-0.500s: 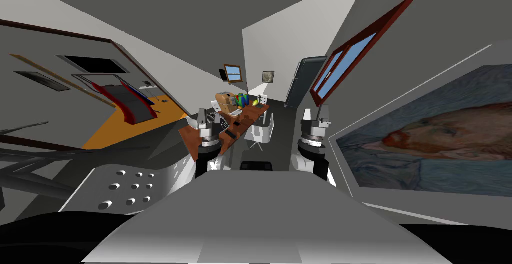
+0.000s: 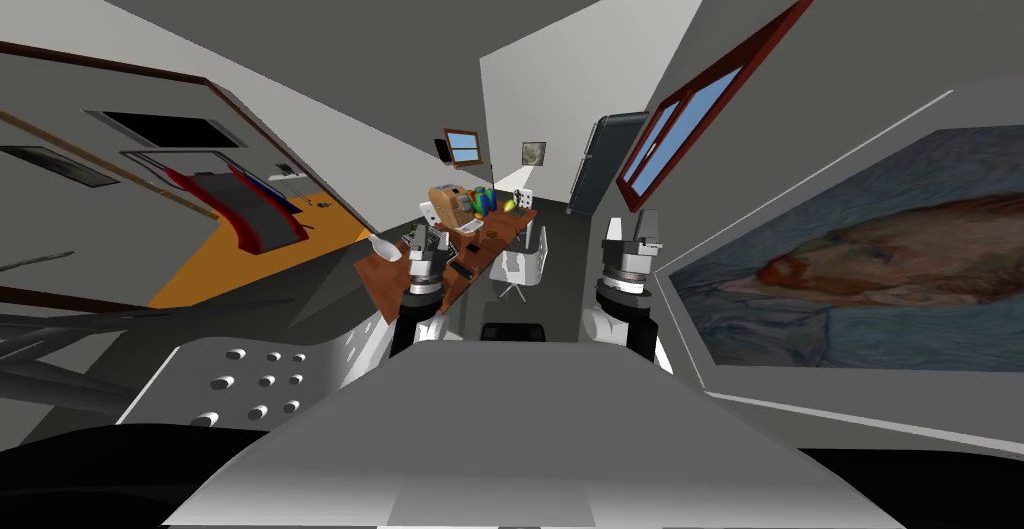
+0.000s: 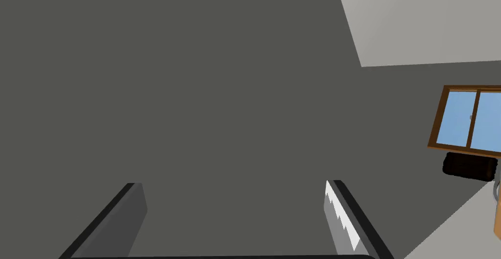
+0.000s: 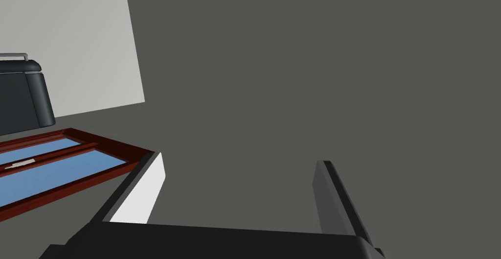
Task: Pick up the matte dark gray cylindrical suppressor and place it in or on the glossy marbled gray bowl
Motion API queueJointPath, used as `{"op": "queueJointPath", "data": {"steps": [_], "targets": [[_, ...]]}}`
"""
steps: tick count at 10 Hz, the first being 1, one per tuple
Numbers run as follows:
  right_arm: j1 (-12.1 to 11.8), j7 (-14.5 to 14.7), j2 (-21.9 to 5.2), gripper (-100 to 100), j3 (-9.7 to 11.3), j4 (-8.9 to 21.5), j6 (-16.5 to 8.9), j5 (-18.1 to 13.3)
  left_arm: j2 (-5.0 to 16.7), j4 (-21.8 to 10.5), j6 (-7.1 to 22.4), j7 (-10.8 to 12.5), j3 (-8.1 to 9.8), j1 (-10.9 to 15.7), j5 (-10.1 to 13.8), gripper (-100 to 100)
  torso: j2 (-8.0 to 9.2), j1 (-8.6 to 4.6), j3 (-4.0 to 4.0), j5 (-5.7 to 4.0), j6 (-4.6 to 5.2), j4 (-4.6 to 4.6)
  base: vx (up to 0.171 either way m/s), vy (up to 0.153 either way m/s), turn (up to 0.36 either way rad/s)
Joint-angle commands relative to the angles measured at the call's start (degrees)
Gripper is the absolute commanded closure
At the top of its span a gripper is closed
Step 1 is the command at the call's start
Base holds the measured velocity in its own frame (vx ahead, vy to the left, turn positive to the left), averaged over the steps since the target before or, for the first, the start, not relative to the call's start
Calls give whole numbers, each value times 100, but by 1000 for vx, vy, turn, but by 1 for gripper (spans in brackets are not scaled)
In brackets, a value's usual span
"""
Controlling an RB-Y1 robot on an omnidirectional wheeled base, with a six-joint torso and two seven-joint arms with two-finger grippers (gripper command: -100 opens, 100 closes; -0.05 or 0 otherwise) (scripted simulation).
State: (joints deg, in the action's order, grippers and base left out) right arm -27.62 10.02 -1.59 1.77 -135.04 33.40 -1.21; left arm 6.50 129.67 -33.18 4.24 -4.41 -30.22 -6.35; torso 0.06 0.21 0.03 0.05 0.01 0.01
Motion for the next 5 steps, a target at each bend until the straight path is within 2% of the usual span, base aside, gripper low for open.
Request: {"op": "queueJointPath", "data": {"steps": [1, 3, 4, 5], "targets": [[0, 0, 0, 0, 0, 0, 0, 0, 269, -152, -22, 260, -63, 2, 34, -100, 0, 0, 0, 0, 0, 0, -12, 51, -82], [0, 0, 0, 0, 0, 0, 0, 0, 616, -384, -46, 587, -145, 29, 88, -100, 1, 5, 1, 1, 0, 0, -23, 72, -89], [0, 0, 0, 0, 0, 0, 0, 0, 636, -384, -46, 635, -145, 29, 88, -100, 3, 11, 2, 2, -1, 1, -13, 50, -34], [0, 0, 0, 0, 0, 0, 0, 0, 833, -514, -58, 845, -192, 43, 116, -100, -1, 2, 0, 1, -1, 0, -12, 35, -56]]}}
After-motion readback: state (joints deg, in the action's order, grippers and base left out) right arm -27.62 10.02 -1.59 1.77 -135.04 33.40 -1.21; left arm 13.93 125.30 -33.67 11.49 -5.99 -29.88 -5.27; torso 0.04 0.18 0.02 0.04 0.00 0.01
